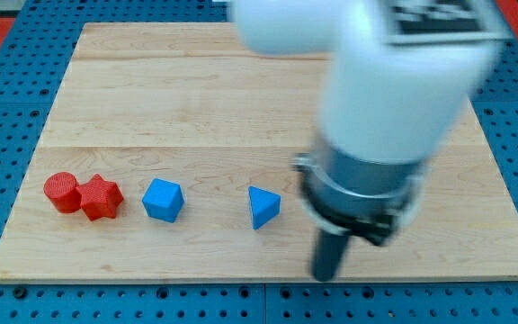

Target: Place the blue triangle below the green star

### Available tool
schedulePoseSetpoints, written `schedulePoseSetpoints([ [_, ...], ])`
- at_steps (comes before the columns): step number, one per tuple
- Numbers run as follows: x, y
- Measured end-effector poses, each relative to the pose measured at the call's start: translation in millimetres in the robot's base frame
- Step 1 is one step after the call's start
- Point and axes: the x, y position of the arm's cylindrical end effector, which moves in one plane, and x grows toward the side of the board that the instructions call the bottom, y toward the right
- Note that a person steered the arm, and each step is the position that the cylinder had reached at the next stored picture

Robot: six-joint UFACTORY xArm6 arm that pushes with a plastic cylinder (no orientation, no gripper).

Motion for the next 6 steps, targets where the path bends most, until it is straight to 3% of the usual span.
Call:
schedulePoseSetpoints([
  [1, -16, -80],
  [2, -52, -72],
  [6, -101, 79],
])
